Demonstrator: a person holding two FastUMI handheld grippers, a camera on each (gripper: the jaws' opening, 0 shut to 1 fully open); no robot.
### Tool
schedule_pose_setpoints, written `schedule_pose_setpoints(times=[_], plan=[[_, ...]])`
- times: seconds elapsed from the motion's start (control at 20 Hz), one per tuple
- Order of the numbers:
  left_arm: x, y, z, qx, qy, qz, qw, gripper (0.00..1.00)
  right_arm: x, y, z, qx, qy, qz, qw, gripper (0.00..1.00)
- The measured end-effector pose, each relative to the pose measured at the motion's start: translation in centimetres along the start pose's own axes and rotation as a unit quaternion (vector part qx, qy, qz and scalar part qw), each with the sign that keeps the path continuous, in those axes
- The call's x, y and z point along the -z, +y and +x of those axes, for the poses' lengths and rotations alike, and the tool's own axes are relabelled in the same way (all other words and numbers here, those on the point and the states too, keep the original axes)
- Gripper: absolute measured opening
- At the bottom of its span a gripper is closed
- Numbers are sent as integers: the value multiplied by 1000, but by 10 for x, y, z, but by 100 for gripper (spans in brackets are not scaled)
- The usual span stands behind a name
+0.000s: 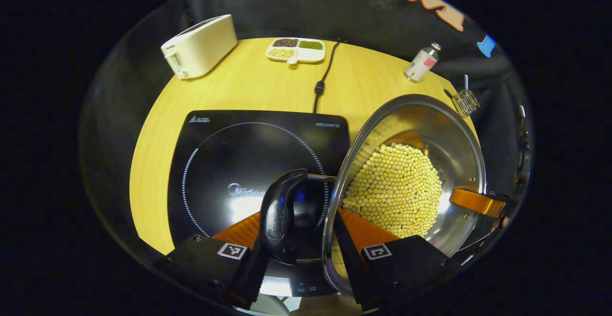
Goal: First push the handle of the pot to place it horizontally, then grasp the pot with both hands and set it on the induction cooktop.
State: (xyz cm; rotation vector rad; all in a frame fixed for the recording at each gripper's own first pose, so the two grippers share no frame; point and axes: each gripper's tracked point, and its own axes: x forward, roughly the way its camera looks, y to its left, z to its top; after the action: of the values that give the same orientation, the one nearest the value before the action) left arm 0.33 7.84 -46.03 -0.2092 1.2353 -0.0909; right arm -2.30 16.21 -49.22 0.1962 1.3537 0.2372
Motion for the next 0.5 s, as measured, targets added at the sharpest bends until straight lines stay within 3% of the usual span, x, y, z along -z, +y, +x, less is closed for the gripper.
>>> schedule_pose_setpoints(times=[0.5], plan=[[18,97,-18,-24,-2,-50,998,75,24,94,23,-22,18,-38,999,55]])
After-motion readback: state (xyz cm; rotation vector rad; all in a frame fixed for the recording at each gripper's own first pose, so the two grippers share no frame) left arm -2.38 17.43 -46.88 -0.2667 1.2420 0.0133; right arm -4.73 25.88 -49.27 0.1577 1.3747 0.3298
